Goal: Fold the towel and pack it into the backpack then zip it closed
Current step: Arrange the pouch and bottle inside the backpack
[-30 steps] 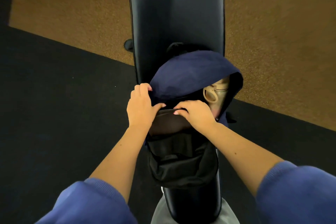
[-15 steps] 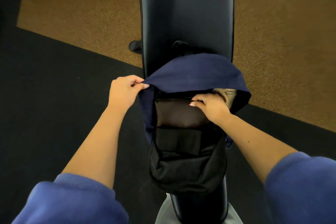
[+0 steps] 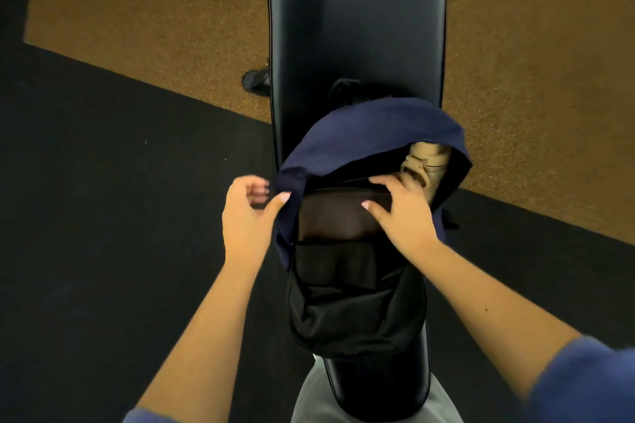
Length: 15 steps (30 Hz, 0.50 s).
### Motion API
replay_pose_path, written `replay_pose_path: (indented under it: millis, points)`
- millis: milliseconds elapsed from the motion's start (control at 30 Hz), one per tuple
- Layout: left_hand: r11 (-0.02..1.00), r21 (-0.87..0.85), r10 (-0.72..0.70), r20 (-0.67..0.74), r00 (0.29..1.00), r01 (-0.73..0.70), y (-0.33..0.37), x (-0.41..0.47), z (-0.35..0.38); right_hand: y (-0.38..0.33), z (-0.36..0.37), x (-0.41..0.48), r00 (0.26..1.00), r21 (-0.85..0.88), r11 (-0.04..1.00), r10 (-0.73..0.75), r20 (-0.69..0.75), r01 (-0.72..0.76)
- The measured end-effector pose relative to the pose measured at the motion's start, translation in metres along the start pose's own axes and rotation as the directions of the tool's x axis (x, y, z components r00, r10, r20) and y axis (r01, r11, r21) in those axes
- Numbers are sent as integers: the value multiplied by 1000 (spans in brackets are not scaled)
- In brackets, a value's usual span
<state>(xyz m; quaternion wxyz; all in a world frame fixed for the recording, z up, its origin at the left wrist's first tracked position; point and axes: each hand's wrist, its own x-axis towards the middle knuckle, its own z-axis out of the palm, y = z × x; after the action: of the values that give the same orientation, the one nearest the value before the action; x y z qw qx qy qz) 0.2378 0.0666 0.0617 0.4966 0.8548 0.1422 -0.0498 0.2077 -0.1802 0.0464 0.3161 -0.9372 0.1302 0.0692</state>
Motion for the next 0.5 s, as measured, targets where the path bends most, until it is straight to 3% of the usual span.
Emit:
replay_pose_path:
  millis: [67, 167, 267, 367, 500]
  points:
    - [995, -37, -92, -65, 994, 90, -10, -25, 6, -2, 0, -26, 991, 30, 994, 103, -85, -101]
    - [982, -39, -184, -9, 983, 183, -29, -60, 20, -4, 5, -55, 987, -239, 962, 102, -125, -130]
    - [977, 46, -212, 113, 971, 208, -46, -80, 33, -7, 17, -64, 965, -486, 857, 245, 94, -170]
    - [980, 154, -154, 204, 967, 123, -50, -84, 40, -7, 31, -60, 918, -604, 788, 319, 237, -117]
    - [931, 348, -12, 338, 941, -113, -46, -74, 40, -6, 42, -55, 894, -576, 806, 350, 278, -137]
